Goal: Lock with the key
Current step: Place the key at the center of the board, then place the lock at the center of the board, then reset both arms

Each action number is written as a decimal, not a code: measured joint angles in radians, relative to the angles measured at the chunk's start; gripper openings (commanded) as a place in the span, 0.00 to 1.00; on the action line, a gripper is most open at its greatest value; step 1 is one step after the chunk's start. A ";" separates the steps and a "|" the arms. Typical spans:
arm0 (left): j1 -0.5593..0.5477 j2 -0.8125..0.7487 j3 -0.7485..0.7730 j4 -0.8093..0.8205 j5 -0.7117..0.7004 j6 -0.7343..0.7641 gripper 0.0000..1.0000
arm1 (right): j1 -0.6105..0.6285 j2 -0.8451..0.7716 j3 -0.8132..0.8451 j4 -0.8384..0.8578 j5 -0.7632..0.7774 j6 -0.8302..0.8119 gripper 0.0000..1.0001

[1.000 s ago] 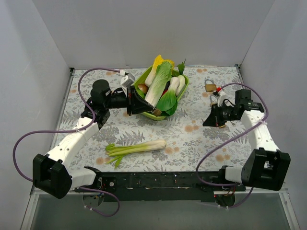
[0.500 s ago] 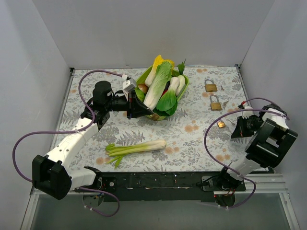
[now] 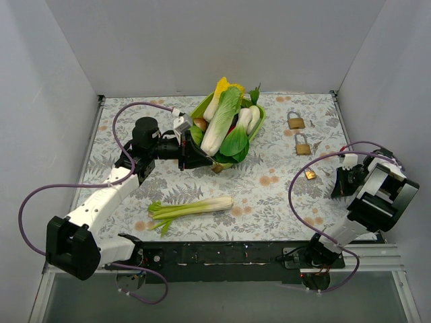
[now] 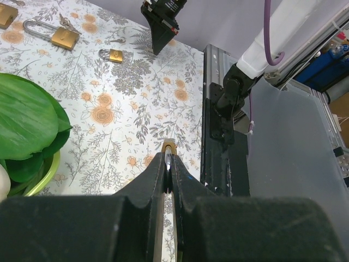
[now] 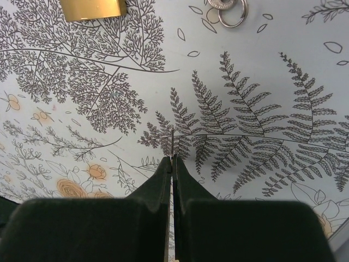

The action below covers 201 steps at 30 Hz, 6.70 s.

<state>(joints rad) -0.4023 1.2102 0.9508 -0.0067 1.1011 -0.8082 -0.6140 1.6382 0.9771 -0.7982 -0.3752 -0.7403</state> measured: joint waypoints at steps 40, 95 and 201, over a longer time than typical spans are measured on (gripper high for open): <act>-0.256 0.302 0.110 0.120 -0.277 -0.455 0.00 | 0.620 -0.389 0.328 -0.149 -0.201 0.088 0.88; -0.313 0.384 0.227 0.104 -0.442 -0.702 0.05 | 1.153 -0.389 0.313 -0.011 -0.009 0.344 0.11; 0.131 0.163 0.323 -0.832 -0.741 -0.016 0.98 | 0.796 -0.348 0.224 -0.017 -0.098 0.406 0.97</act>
<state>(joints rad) -0.2714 1.3731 1.2736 -0.8387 0.3599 -0.8242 0.1818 1.2900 1.2015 -0.8150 -0.4732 -0.3347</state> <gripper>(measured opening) 0.981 0.961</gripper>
